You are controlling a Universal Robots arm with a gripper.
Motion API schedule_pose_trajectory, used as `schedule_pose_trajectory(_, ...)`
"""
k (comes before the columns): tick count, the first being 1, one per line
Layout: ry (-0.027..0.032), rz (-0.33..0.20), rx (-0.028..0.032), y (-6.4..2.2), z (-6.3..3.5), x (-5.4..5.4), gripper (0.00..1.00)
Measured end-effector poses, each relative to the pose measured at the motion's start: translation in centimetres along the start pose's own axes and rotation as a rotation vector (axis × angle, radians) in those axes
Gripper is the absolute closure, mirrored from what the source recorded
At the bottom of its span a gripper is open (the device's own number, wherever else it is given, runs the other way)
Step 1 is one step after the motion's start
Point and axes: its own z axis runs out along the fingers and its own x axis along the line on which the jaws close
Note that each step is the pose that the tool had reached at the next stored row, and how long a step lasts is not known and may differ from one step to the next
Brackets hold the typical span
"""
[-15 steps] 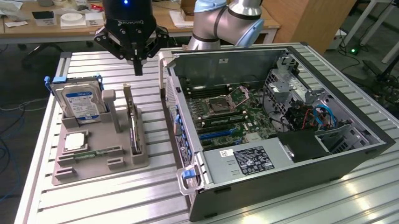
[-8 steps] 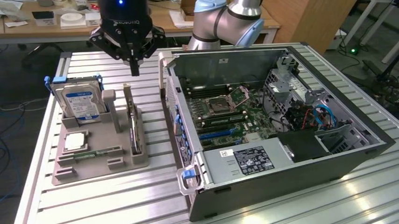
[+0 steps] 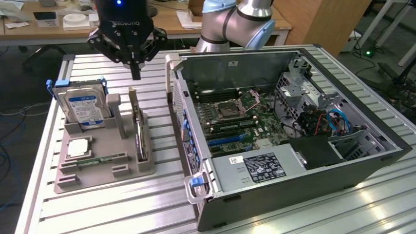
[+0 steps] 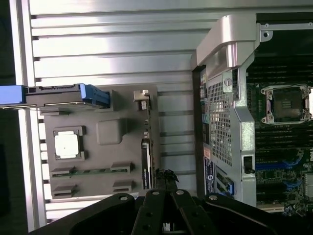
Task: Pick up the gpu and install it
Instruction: 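Reach for the gpu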
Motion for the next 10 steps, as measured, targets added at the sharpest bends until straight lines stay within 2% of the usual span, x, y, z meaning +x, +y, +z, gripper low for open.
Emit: schedule_pose_trajectory(10, 0.0000, 0.000, 0.0000, -0.14, -0.03, 1.1, 0.89)
